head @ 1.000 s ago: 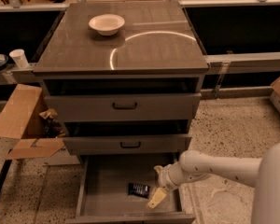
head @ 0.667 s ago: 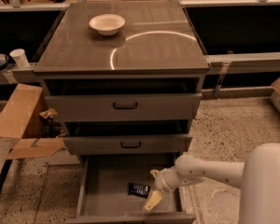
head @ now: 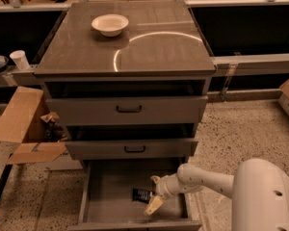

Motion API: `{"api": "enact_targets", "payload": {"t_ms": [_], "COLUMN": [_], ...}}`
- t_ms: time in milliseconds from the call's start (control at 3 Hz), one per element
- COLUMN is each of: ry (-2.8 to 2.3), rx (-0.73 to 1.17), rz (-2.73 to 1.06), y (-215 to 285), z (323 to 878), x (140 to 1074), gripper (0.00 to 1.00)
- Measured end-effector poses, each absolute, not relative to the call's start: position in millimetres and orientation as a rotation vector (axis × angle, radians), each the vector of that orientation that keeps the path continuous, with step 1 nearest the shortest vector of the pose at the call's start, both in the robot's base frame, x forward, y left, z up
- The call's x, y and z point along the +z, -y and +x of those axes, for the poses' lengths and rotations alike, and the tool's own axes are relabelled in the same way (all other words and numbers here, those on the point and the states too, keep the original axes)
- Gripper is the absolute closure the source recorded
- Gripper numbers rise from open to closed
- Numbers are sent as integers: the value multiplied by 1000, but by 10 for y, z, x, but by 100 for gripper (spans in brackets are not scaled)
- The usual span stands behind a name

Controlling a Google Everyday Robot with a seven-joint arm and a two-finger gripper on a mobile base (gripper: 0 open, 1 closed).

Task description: Pick rxbar blueberry from bottom drawer and place on counter

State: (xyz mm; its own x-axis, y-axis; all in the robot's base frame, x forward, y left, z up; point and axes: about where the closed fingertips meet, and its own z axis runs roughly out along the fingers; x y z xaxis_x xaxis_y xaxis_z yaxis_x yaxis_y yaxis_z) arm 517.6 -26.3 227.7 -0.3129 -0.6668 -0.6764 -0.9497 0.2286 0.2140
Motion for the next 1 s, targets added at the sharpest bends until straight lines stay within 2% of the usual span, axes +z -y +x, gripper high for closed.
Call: {"api": "enact_targets", "payload": {"t_ms": [1000], "ry": [-1995], "rx": [741], "rz": [-1555], "y": [265], "z": [5429], "x": [2001], "gripper": [0]}}
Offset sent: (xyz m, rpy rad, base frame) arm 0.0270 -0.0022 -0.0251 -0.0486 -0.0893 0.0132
